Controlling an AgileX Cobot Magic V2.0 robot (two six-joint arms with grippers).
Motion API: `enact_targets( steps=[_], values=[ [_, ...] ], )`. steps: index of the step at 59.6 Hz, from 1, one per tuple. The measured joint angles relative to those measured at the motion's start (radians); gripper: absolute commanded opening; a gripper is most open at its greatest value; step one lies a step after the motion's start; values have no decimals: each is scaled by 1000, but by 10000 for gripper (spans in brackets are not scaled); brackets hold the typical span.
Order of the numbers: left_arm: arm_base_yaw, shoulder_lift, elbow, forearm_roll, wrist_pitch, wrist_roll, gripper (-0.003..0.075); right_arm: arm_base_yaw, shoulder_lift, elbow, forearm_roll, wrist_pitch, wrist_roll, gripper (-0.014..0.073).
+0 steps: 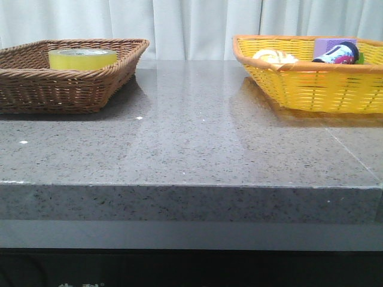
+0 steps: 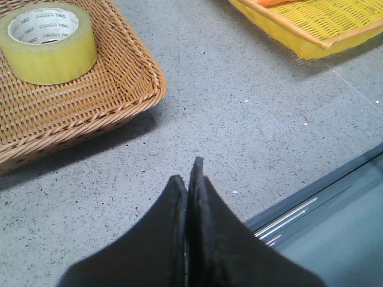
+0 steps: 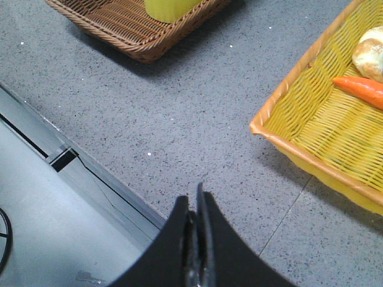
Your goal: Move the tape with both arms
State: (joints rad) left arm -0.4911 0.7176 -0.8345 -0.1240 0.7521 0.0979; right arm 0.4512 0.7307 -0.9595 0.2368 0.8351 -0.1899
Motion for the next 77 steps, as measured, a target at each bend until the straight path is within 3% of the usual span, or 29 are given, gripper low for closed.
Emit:
enact_targets(
  steps=[11,25,36,54,64,77],
  values=[
    [73,-100,89,14,-85,0,-20,0,0,0,0,0,0,-69],
    [274,-385,360,1,-325,0,-20,0,0,0,0,0,0,-69],
    [370,-573,554,-37,-424,0,-20,0,0,0,0,0,0,-69],
    [385,-698,769,-21,-549,-61,-20,0,0,0,0,0,0,-69],
    [385,-724,832,84,-581,-185,-20,0,0,0,0,0,0,-69],
    [385,-724,844,105,-685,-207,-20,0,0,0,0,0,0,-69]
  ],
)
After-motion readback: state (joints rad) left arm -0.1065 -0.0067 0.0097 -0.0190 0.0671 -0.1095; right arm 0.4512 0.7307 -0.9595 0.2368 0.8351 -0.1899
